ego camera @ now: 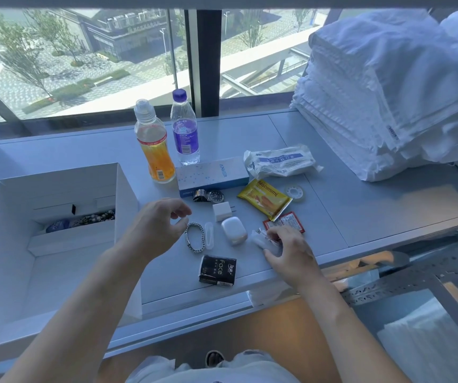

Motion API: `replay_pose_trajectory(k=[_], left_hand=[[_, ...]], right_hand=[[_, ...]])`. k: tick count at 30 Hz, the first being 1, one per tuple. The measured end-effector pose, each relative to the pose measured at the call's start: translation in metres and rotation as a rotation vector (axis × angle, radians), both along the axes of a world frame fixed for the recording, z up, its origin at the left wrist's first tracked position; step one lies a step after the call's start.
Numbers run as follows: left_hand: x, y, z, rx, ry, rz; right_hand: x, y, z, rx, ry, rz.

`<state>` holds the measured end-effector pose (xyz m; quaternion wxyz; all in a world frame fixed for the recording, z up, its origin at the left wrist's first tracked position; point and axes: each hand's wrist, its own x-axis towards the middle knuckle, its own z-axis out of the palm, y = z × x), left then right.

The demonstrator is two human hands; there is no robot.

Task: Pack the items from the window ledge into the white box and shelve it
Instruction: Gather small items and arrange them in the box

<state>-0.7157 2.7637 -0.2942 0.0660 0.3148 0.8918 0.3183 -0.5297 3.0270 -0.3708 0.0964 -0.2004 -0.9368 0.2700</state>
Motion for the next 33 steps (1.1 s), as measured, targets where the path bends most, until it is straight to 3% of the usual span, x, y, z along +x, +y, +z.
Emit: replay_pose_trajectory(k=[22, 33], left_hand=[[0.001, 0.001, -0.002, -0.001, -0.014, -0.032], [0.012, 0.007, -0.004, -0.026, -0.003, -0.168]], right_hand=[[0.011, -0.002, 0.002, -0.116, 0.085, -0.044], [0.016, -0.010, 0.023, -0.197, 0.142, -0.075]])
